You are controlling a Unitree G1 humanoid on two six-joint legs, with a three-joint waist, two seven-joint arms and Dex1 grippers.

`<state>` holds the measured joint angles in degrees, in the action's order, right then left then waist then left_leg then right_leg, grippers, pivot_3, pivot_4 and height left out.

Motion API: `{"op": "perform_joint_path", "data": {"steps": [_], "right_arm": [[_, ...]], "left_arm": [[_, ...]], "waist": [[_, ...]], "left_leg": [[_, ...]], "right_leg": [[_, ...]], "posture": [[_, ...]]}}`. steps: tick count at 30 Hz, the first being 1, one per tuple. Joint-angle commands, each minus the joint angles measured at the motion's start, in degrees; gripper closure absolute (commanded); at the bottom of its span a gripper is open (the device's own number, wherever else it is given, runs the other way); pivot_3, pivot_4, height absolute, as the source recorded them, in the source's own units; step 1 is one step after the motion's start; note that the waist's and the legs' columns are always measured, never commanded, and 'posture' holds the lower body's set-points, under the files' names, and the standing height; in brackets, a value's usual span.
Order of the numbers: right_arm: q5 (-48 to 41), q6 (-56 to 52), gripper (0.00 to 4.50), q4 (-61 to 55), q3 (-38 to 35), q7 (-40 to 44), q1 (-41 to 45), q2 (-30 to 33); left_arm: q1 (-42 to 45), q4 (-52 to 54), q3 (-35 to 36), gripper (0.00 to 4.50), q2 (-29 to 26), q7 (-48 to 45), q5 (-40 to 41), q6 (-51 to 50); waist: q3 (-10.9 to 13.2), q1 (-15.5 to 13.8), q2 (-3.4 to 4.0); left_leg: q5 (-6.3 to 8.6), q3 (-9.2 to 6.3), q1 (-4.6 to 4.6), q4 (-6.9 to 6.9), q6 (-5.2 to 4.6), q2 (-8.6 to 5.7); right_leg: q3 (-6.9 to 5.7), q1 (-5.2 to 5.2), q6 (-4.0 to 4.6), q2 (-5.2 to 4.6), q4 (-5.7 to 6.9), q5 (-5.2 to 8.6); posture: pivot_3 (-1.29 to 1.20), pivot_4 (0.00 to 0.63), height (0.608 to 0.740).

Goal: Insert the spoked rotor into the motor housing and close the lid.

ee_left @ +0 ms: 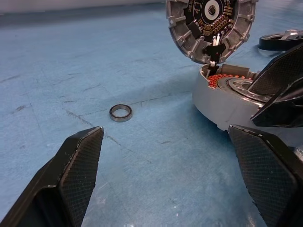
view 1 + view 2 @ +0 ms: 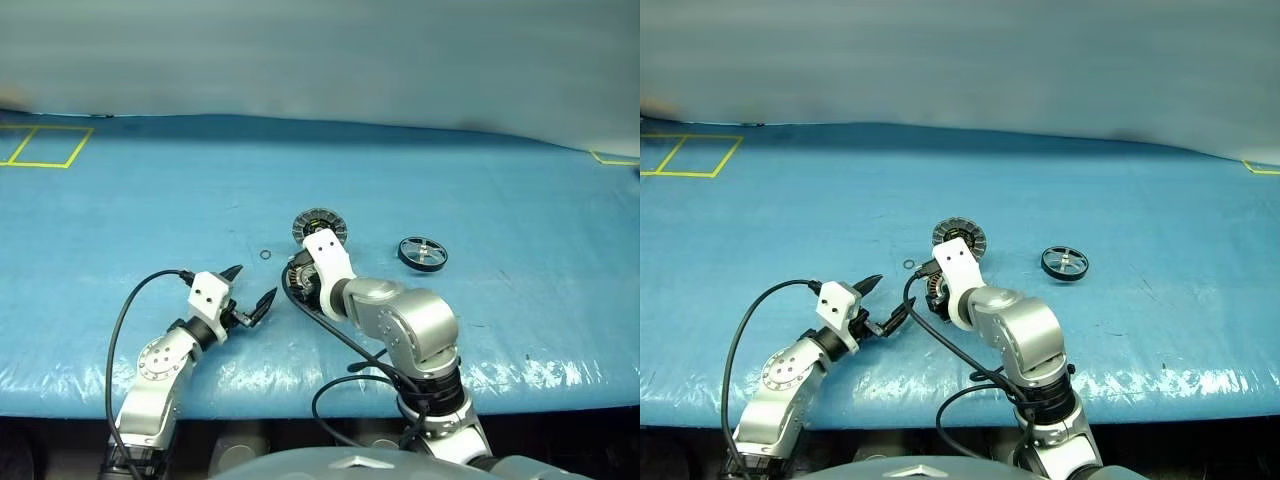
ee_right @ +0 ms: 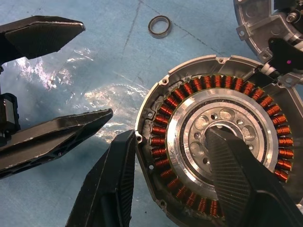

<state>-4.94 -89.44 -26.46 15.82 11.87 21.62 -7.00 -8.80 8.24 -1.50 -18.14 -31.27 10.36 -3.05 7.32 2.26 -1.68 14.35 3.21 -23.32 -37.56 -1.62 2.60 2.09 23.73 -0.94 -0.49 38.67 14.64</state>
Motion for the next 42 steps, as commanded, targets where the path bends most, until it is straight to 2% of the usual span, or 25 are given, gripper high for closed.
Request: {"op": "perform_joint_path", "data": {"steps": [1, 4, 11, 21, 26, 27, 30, 31, 34, 37, 42], "right_arm": [[-2.41, -3.06, 2.56, 1.77, -0.79, -1.15, -2.86, -5.74], [-3.14, -2.82, 2.56, 1.55, -0.51, -2.15, -1.98, -5.93], [-3.43, -0.69, 0.30, 0.68, -2.16, -5.92, 1.25, -8.58], [-8.91, -3.06, 0.30, -7.06, -5.27, -7.28, 5.44, -11.12], [-14.30, -3.06, 0.30, -11.51, -7.19, -6.39, 5.81, -7.98], [-15.83, -1.78, 0.30, -13.16, -6.71, -3.94, 5.14, -4.71], [-16.80, 11.84, 0.30, -16.95, -1.34, 3.65, -1.16, 8.85], [-15.07, 17.54, 0.30, -17.10, 0.91, 4.87, -3.64, 13.13], [-9.23, 37.31, 0.30, -14.27, 3.56, 6.09, -12.68, 20.53], [-5.55, 53.57, 0.30, -9.63, 3.75, 6.97, -19.58, 22.96], [-5.95, 74.37, 0.30, -0.74, 0.22, 10.62, -27.84, 21.95]], "left_arm": [[-0.45, 3.61, 0.50, 0.00, -0.01, 0.19, 0.86, 1.01], [-0.73, 3.94, 0.60, 0.00, 0.09, 0.36, 0.81, 0.80], [-0.85, 3.74, 0.39, 0.00, 0.45, 0.65, 0.75, 0.87], [0.40, 2.88, 0.17, 0.00, 0.38, 0.08, 1.07, 0.74], [1.36, 2.01, 0.28, 0.00, 0.36, -0.37, 1.04, 0.81], [1.60, 1.73, 0.64, 0.00, 0.58, -0.15, 1.27, 0.88], [2.35, 0.41, 1.85, 0.00, 0.93, 0.27, 2.20, 0.77], [2.50, 0.78, 2.10, 0.00, 0.60, -0.29, 3.74, -2.23], [3.65, -0.02, 2.86, 0.00, -0.41, -0.71, 4.80, -5.21], [5.37, -2.30, 4.21, 0.00, -0.89, -0.57, 4.49, -3.64], [10.70, -9.48, 4.59, 0.00, -1.89, -2.41, 4.22, -3.76]], "waist": [[0.01, 0.01, 0.01], [0.02, 0.05, 0.03], [0.16, -0.01, 0.19], [0.19, 0.01, 0.22], [0.20, 0.04, 0.23], [0.21, 0.04, 0.23], [0.25, -0.15, 0.23], [0.25, -0.29, 0.21], [0.29, -0.17, 0.26], [0.34, 0.02, 0.29], [0.35, -0.40, 0.29]], "left_leg": [[0.00, 0.00, -0.02, 0.01, 0.00, 0.00], [0.00, 0.00, -0.04, 0.01, 0.00, 0.00], [-0.01, -0.01, -0.30, 0.00, 0.00, -0.02], [-0.01, 0.01, -0.72, 0.00, 0.00, -0.05], [-0.01, 0.01, -0.72, 0.00, 0.00, -0.05], [-0.01, 0.01, -0.71, 0.00, 0.00, -0.05], [-0.01, 0.01, -0.72, 0.00, 0.00, -0.06], [-0.01, -0.07, -0.72, 0.00, 0.00, -0.09], [0.02, -0.17, -0.69, 0.00, -0.06, -0.17], [0.03, -0.15, -0.60, 0.00, -0.08, -0.14], [0.02, -0.25, -0.33, -0.04, -0.06, -0.07]], "right_leg": [[0.00, 0.01, -0.01, 0.00, -0.02, 0.00], [0.00, 0.02, -0.01, -0.01, -0.03, 0.00], [-0.02, 0.26, -0.16, 0.00, -0.03, -0.09], [-0.01, 0.70, -0.22, 0.02, -0.03, -0.12], [-0.01, 0.70, -0.23, 0.04, -0.02, -0.12], [-0.01, 0.69, -0.23, 0.04, -0.02, -0.12], [-0.02, 0.69, -0.25, 0.05, -0.03, -0.12], [-0.10, 0.60, -0.30, 0.03, -0.13, -0.10], [-0.37, 0.36, -0.47, -0.02, -0.42, -0.11], [-0.38, 0.25, -0.74, 0.04, -0.50, 0.00], [-0.47, -0.07, -0.76, 0.13, -0.51, 0.02]], "posture": [[0.00, 0.150, 0.740], [0.00, 0.150, 0.740], [0.00, 0.150, 0.740], [0.00, 0.150, 0.740], [0.00, 0.150, 0.740], [0.00, 0.150, 0.740], [0.00, 0.150, 0.740], [0.00, 0.150, 0.740], [0.00, 0.150, 0.740], [0.00, 0.150, 0.740], [0.00, 0.150, 0.740]]}}
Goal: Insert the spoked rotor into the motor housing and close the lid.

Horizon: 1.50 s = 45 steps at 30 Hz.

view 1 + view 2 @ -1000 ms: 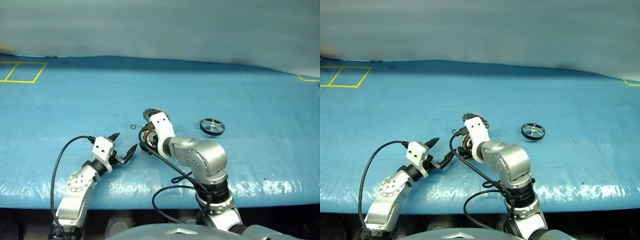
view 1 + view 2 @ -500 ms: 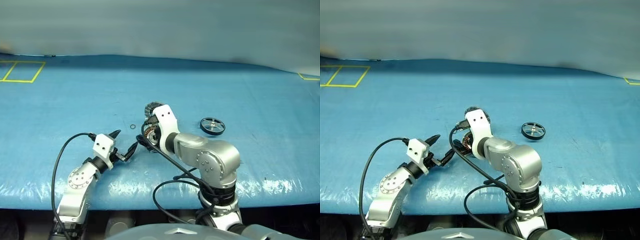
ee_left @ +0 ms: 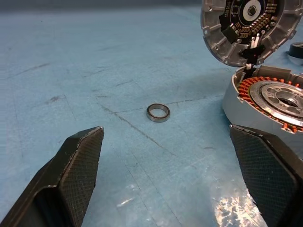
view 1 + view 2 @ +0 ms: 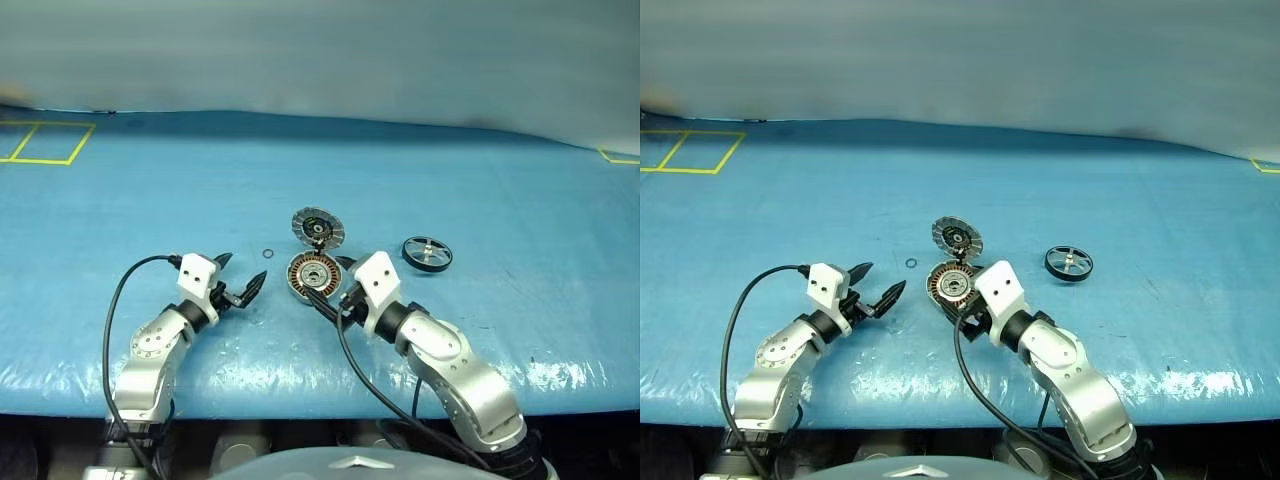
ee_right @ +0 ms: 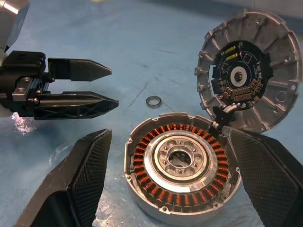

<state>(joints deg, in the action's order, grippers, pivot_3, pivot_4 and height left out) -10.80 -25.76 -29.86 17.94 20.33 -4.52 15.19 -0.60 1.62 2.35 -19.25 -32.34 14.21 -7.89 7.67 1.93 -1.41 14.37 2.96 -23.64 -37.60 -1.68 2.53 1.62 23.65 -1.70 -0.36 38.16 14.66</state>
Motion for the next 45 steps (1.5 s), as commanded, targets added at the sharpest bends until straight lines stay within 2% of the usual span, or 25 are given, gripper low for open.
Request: {"op": "perform_joint_path", "data": {"steps": [1, 8, 16, 25, 28, 38, 42, 45], "right_arm": [[0.42, 13.75, 0.30, 4.26, -1.73, 3.17, -2.49, 0.04], [5.94, 27.94, 0.30, 14.59, -1.86, 2.27, -5.40, 0.11], [7.30, 30.15, 0.30, 17.48, -1.61, 1.51, -6.18, -1.19], [8.48, 29.34, 0.30, 17.24, -1.49, 0.78, -5.69, -2.23], [8.71, 29.12, 0.25, 16.83, -1.41, 0.59, -5.82, -2.41], [9.33, 28.84, 0.25, 16.77, -1.55, -0.03, -6.27, -2.57], [9.45, 28.83, 0.25, 16.66, -1.40, 0.03, -6.39, -2.64], [9.45, 29.05, 0.25, 16.59, -1.39, 0.23, -6.54, -2.54]], "left_arm": [[3.73, -4.49, 0.43, 0.00, -0.95, -1.93, 0.12, 1.30], [12.19, -15.87, -1.02, 0.00, -0.92, -3.74, -2.23, 4.09], [21.06, -27.02, -3.62, 0.00, 0.50, -7.88, -4.28, 8.38], [25.79, -36.18, -7.36, 0.00, 0.97, -10.54, -9.00, 12.07], [26.34, -38.55, -8.29, 0.58, 0.77, -9.92, -10.99, 13.19], [21.65, -37.74, -8.89, 3.86, -2.99, -8.01, -15.09, 15.96], [16.81, -30.88, -7.90, 3.85, -4.82, -7.00, -14.35, 15.10], [12.07, -20.65, -7.32, 3.85, -6.30, -8.21, -12.50, 12.28]], "waist": [[0.01, -0.12, 0.01], [0.01, -0.90, -0.01], [0.01, -1.33, -0.01], [0.00, -1.32, 0.00], [-0.02, -1.33, 0.02], [-0.09, -0.87, 0.02], [-0.10, -0.47, 0.03], [-0.10, -0.33, 0.04]], "left_leg": [[0.00, 0.01, 0.00, -0.02, 0.00, 0.00], [0.02, 0.05, -0.04, -0.19, -0.05, -0.07], [0.02, 0.05, -0.05, -0.23, -0.05, -0.08], [0.03, 0.04, -0.03, -0.26, -0.06, -0.10], [0.03, 0.03, 0.00, -0.33, -0.06, -0.11], [0.02, 0.12, 0.22, -0.40, -0.07, -0.03], [0.01, 0.26, 0.48, -0.33, -0.05, 0.04], [0.01, 0.38, 0.67, -0.25, -0.03, 0.08]], "right_leg": [[0.00, -0.02, -0.01, 0.00, 0.00, -0.01], [0.03, -0.06, 0.03, -0.05, -0.02, -0.16], [0.02, -0.08, 0.17, 0.02, 0.00, -0.24], [0.03, -0.10, 0.18, 0.18, 0.06, -0.25], [0.02, -0.16, 0.17, 0.18, 0.10, -0.24], [0.18, -0.23, 0.21, 0.04, 0.35, -0.22], [0.36, -0.27, 0.35, 0.00, 0.62, -0.14], [0.60, -0.33, 0.42, 0.00, 0.71, -0.09]], "posture": [[0.00, 0.150, 0.740], [0.00, 0.150, 0.740], [0.00, 0.150, 0.740], [0.00, 0.150, 0.740], [0.00, 0.150, 0.740], [0.00, 0.150, 0.740], [0.00, 0.150, 0.740], [0.00, 0.150, 0.740]]}}
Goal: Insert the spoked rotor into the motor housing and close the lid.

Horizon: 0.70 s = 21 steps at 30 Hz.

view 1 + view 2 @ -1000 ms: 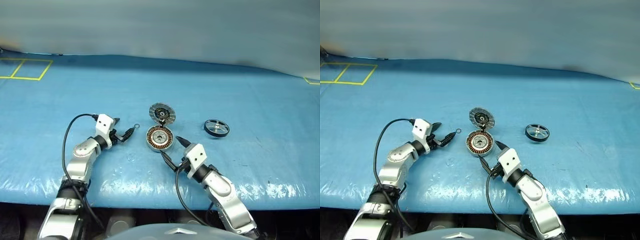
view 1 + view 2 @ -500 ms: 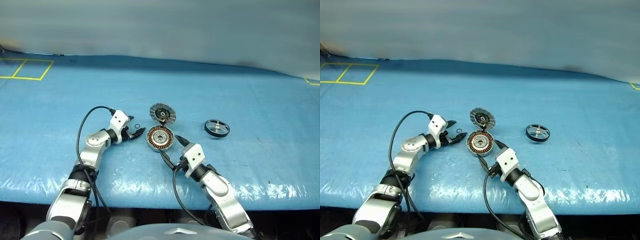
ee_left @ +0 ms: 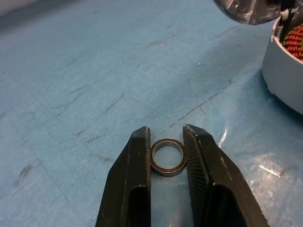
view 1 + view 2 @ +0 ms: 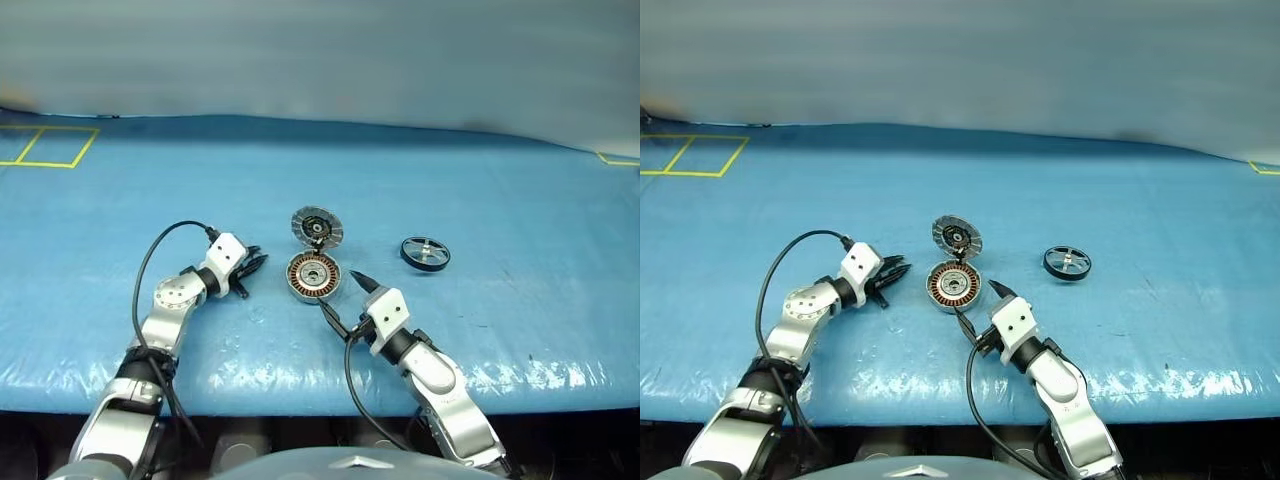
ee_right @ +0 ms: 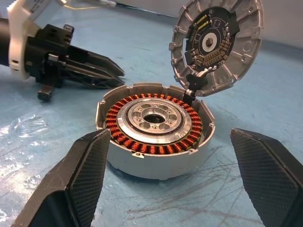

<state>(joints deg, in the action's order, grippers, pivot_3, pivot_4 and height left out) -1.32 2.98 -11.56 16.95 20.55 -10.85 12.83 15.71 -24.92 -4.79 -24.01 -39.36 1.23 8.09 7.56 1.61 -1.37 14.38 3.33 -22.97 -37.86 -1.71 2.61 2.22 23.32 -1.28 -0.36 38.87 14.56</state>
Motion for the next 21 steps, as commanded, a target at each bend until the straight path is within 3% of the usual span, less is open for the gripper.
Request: {"op": "perform_joint_path", "data": {"steps": [1, 5, 8, 12, 21], "right_arm": [[-0.05, 0.43, 0.25, -1.69, -0.42, 0.17, -0.32, -0.03], [-0.14, 1.01, 0.25, -0.48, -0.60, 1.31, -0.67, 0.99], [0.13, 1.33, 0.25, 0.30, -0.67, 1.65, -0.61, 1.50], [0.56, 1.99, 0.25, 1.27, -0.65, 2.20, -0.21, 2.00], [1.01, 2.38, 0.25, 2.17, -0.70, 1.66, 0.23, 1.62]], "left_arm": [[-5.46, 9.25, 0.03, 3.85, -1.80, -1.77, 1.56, -5.16], [-7.28, 24.15, 0.94, 3.85, -2.37, -4.26, 7.71, -13.18], [-6.28, 28.51, 0.50, 3.85, -2.27, -4.39, 8.60, -16.06], [-3.47, 29.87, -2.33, 3.85, -1.65, -6.36, 8.79, -17.90], [2.34, 22.21, -7.77, 3.85, 2.39, -8.86, 7.26, -16.99]], "waist": [[0.00, -0.04, 0.01], [0.06, -0.70, -0.06], [0.07, -1.05, -0.07], [0.07, -0.97, -0.07], [0.07, -0.93, -0.06]], "left_leg": [[0.00, 0.01, 0.01, 0.01, 0.01, 0.01], [-0.01, 0.04, -0.05, -0.03, 0.02, -0.04], [-0.01, 0.04, -0.19, -0.16, 0.02, -0.09], [-0.02, 0.07, -0.17, -0.20, 0.01, -0.10], [-0.01, 0.10, -0.18, -0.13, 0.01, -0.10]], "right_leg": [[0.03, 0.00, 0.02, -0.01, 0.01, 0.01], [0.05, 0.05, 0.21, -0.12, 0.02, 0.13], [0.05, 0.11, 0.20, -0.15, -0.01, 0.13], [0.09, 0.09, 0.13, -0.08, -0.01, 0.14], [0.16, 0.14, 0.06, 0.39, -0.01, 0.10]], "posture": [[0.00, 0.150, 0.740], [0.00, 0.150, 0.740], [0.00, 0.150, 0.740], [0.00, 0.150, 0.740], [0.00, 0.150, 0.740]]}}
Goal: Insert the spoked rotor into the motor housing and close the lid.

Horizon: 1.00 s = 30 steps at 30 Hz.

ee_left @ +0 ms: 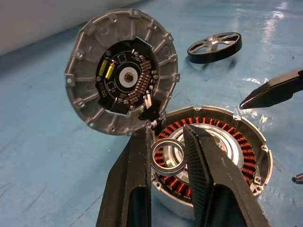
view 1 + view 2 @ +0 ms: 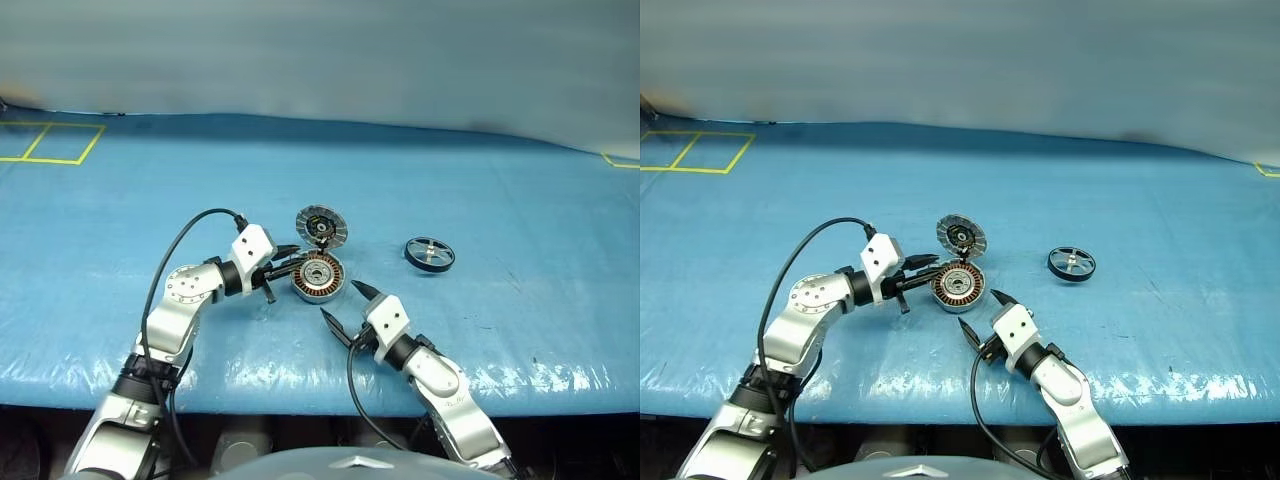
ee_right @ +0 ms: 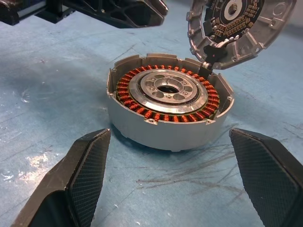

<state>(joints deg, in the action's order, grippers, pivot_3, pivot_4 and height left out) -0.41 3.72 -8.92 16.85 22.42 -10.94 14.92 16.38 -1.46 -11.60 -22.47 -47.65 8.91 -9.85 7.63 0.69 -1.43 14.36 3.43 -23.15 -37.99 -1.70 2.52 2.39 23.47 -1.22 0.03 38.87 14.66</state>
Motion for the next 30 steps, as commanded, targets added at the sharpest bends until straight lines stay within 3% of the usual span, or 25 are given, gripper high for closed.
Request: {"op": "perform_joint_path", "data": {"steps": [1, 14, 29, 30], "right_arm": [[0.18, 1.66, 0.25, -0.49, -0.51, -0.31, 0.28, -0.58], [0.37, 1.02, 0.25, -0.52, -0.46, -0.75, 0.42, -1.32], [0.73, 0.32, 0.25, -0.57, -0.15, -0.91, 0.48, -1.49], [0.75, 0.26, 0.25, -0.59, -0.17, -0.91, 0.49, -1.49]], "left_arm": [[2.34, -2.58, -1.54, 3.85, 1.33, -0.63, -0.79, 1.29], [5.43, -10.49, -4.56, 3.85, 5.02, -1.28, -4.10, 4.98], [5.12, -11.30, -5.64, 3.85, 4.43, -2.87, -5.53, 5.42], [4.99, -11.03, -5.57, 3.50, 4.31, -3.06, -5.40, 5.30]], "waist": [[0.00, -0.01, 0.00], [0.00, -0.04, 0.00], [0.00, -0.02, 0.00], [0.00, 0.00, 0.00]], "left_leg": [[0.00, 0.00, 0.00, 0.00, 0.00, 0.00], [0.00, 0.01, -0.03, -0.03, 0.00, 0.00], [0.00, 0.00, -0.03, -0.05, 0.00, 0.00], [0.00, 0.00, -0.03, -0.05, 0.00, 0.00]], "right_leg": [[0.03, 0.00, -0.01, 0.02, 0.00, 0.00], [0.12, 0.01, -0.11, 0.06, 0.00, 0.05], [0.14, 0.01, -0.36, 0.10, 0.00, -0.10], [0.14, 0.01, -0.36, 0.10, 0.00, -0.11]], "posture": [[0.00, 0.150, 0.740], [0.00, 0.150, 0.740], [0.00, 0.150, 0.740], [0.00, 0.150, 0.740]]}}
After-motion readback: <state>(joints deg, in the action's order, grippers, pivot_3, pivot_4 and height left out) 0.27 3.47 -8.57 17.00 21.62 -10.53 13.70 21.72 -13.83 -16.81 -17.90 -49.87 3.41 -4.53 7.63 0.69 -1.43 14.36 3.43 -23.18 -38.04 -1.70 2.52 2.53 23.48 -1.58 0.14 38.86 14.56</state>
